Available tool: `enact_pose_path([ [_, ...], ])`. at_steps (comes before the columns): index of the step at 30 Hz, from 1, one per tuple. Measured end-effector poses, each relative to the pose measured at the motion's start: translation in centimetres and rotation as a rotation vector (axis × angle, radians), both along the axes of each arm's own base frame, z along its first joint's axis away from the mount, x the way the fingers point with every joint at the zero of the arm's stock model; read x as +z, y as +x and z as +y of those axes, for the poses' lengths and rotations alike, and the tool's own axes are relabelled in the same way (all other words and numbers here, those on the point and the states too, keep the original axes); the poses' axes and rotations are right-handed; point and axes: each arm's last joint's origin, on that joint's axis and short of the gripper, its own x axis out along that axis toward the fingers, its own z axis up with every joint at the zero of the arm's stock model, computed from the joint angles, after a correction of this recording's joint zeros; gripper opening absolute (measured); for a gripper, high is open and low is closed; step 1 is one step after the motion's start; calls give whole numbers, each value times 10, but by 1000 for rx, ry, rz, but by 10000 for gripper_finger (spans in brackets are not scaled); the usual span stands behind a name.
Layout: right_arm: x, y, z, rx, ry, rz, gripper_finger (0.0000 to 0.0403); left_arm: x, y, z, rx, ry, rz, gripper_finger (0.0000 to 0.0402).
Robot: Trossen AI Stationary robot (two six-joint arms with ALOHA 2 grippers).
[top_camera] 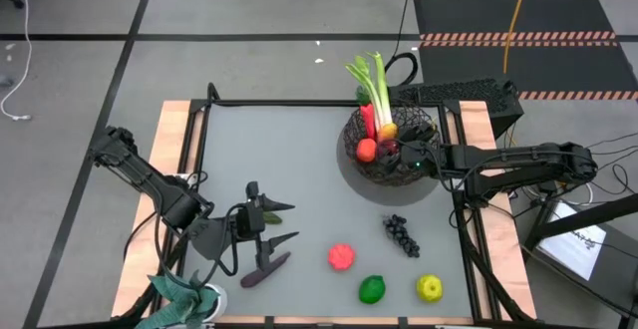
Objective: Build produce basket
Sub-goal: Put the mango into the black wire basket, then put the pumpkin into the black wire basket
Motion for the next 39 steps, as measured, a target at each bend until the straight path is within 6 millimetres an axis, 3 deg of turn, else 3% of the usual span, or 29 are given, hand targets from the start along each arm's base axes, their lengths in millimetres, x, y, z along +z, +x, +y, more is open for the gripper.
enact_pose_path([
  [7, 1, 0, 0, 0, -1, -7, 325, 0, 0, 0, 0, 0, 0, 278],
  [13, 15, 9, 10, 116, 10, -169, 321, 0, 0, 0, -2, 5, 2, 278],
  [18, 30, 14, 31, 361, 104, -340, 320, 0, 0, 0, -7, 18, 6, 278],
  [25, 55, 19, 71, 530, 112, -378, 320, -2, 2, -1, -12, 48, 16, 278],
  [29, 64, 20, 94, 579, 117, -400, 320, -13, 10, -7, -51, 56, 55, 278],
  [32, 57, 19, 111, 598, 128, -367, 320, -28, 20, -15, -128, 35, 113, 287],
  [39, 55, 14, 128, 553, 79, -377, 320, -71, 49, -37, -167, 59, 175, 358],
])
